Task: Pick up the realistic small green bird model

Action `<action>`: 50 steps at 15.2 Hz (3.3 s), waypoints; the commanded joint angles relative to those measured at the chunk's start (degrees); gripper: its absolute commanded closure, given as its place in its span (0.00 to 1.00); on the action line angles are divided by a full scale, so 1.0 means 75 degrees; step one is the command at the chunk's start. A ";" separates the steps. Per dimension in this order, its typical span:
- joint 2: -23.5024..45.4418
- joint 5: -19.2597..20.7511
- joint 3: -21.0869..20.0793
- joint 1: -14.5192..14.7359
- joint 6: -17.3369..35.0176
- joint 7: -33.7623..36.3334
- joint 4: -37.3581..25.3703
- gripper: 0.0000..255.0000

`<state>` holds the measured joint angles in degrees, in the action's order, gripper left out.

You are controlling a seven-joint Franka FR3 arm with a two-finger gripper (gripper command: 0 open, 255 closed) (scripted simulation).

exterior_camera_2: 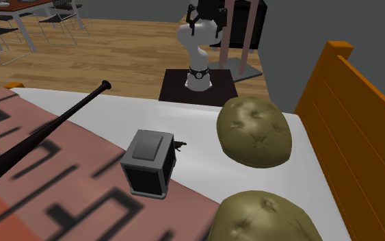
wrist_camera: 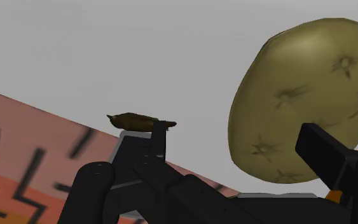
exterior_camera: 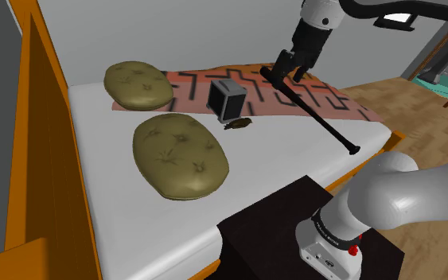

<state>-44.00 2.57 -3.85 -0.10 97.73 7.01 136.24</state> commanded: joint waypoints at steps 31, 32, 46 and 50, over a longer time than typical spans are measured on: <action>0.7118 -0.0397 0.3725 0.1115 0.6486 -1.1827 -0.0728 0.00; 0.7450 -0.0595 0.3618 0.1023 0.6587 -1.2256 -0.0937 0.00; 0.9039 -0.1365 0.2957 0.0483 0.7459 -1.3601 -0.1600 1.00; 0.9031 -0.1364 0.2958 0.0487 0.7472 -1.3598 -0.1580 1.00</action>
<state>23.66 -7.65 18.36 3.53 153.74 -95.01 124.31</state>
